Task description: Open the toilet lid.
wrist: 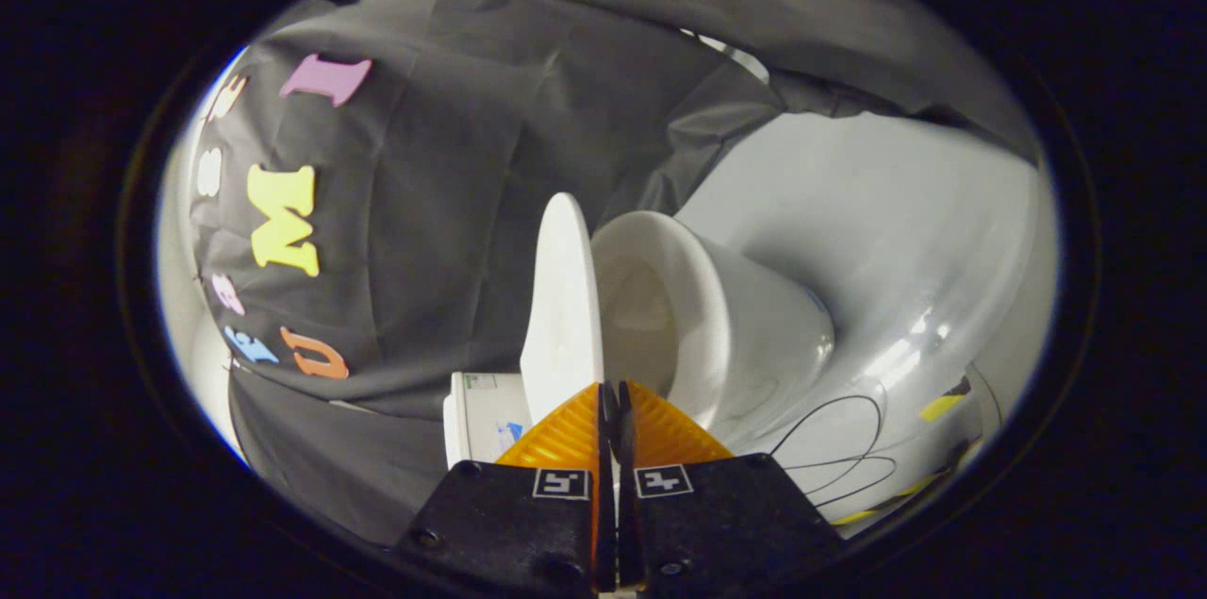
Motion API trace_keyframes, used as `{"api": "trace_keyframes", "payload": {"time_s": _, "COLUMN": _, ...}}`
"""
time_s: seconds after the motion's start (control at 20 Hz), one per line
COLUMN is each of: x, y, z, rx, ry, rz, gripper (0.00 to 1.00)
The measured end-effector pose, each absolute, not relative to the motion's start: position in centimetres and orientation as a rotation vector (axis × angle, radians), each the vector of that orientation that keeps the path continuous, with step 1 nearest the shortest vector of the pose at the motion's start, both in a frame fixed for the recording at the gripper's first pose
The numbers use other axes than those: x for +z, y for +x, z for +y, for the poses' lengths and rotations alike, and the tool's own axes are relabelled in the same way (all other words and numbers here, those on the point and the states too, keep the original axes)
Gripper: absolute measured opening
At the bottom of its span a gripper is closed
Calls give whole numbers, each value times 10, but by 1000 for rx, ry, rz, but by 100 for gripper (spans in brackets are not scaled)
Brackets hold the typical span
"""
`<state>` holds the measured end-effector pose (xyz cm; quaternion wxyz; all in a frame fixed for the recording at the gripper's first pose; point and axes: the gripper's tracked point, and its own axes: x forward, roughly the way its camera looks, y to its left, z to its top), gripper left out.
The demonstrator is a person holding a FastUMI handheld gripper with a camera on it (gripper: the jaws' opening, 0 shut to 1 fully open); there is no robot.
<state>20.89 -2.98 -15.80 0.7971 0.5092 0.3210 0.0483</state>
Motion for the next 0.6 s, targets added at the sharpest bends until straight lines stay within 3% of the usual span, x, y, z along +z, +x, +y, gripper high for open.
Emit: {"api": "trace_keyframes", "payload": {"time_s": 0.6, "x": -59, "y": 199, "z": 31, "rx": 270, "ry": 867, "rz": 648, "gripper": 5}}
